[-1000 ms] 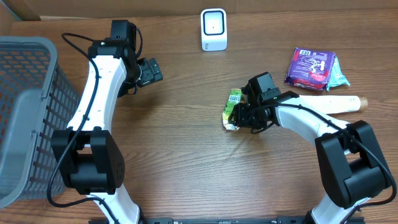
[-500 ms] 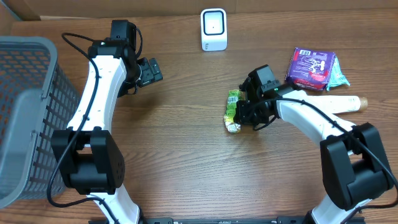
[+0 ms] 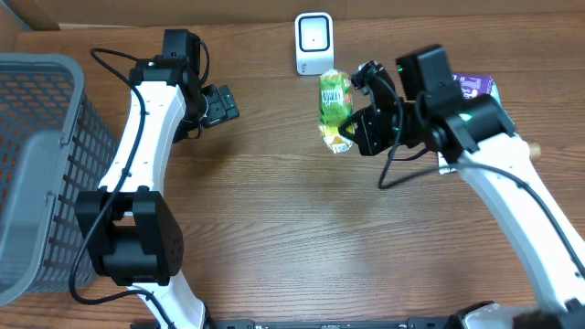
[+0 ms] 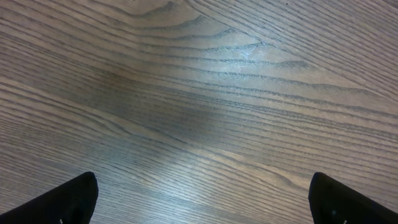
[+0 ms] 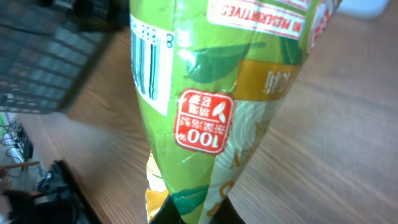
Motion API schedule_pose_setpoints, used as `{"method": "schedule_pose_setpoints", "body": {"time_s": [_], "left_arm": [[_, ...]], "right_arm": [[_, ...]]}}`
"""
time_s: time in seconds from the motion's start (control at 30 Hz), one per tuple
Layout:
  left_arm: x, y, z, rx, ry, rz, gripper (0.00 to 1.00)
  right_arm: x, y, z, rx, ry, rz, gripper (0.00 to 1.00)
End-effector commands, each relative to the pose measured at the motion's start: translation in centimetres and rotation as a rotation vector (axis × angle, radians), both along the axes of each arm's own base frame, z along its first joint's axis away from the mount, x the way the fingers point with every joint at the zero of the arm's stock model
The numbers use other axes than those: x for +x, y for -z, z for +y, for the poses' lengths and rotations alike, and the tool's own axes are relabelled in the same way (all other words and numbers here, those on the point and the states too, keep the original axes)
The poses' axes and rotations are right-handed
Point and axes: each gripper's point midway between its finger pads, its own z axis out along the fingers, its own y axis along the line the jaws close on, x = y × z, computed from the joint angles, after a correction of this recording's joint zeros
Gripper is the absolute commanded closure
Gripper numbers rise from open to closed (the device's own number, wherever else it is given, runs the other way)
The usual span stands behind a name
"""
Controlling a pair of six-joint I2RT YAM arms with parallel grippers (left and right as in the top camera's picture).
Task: Scan the item barcode
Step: 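Lift the drink pouch and hold its barcode over the scanner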
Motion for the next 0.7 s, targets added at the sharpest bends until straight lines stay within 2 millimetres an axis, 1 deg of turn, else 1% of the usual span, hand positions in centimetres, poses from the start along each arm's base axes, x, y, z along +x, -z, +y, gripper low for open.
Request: {"method": "schedule_pose_setpoints", "body": {"time_s": [0.0, 0.13, 0.3, 0.4, 0.47, 0.5, 0.53, 0.63, 0.67], "left_arm": [[0.1, -0.7, 0.3, 0.010, -0.014, -0.019, 0.01], [0.1, -0.7, 0.3, 0.010, -0.014, -0.019, 0.00], [0.1, -0.7, 0.3, 0.010, -0.014, -0.019, 0.00], [0.1, -0.7, 0.3, 0.010, -0.014, -0.019, 0.01], [0.1, -0.7, 0.3, 0.010, -0.014, -0.019, 0.00], [0.1, -0.7, 0.3, 0.010, -0.014, -0.019, 0.00], [0.1, -0.7, 0.3, 0.010, -0.014, -0.019, 0.01], [0.1, -0.7, 0.3, 0.010, -0.014, -0.019, 0.01], [0.1, -0.7, 0.3, 0.010, -0.014, -0.019, 0.00]], "right_arm": [[-1.7, -5.2, 0.8, 0.099, -0.088, -0.127, 0.96], [-2.8, -6.8, 0.9, 0.138, -0.114, -0.151, 0.96], [-3.3, -7.6, 1.6, 0.194, -0.138, -0.136, 0.96], [-2.5, -8.4, 1.8, 0.239, -0.070, -0.112, 0.97], [-1.6, -9.4, 1.7, 0.253, -0.024, -0.130, 0.97], [-0.7, -10.2, 1.3, 0.245, 0.028, -0.150, 0.97], [-0.2, -10.8, 1.2, 0.238, 0.050, -0.164, 0.97], [0.6, -13.1, 1.4, 0.258, 0.062, -0.187, 0.97], [1.0, -14.8, 2.1, 0.296, 0.040, -0.192, 0.97]]}}
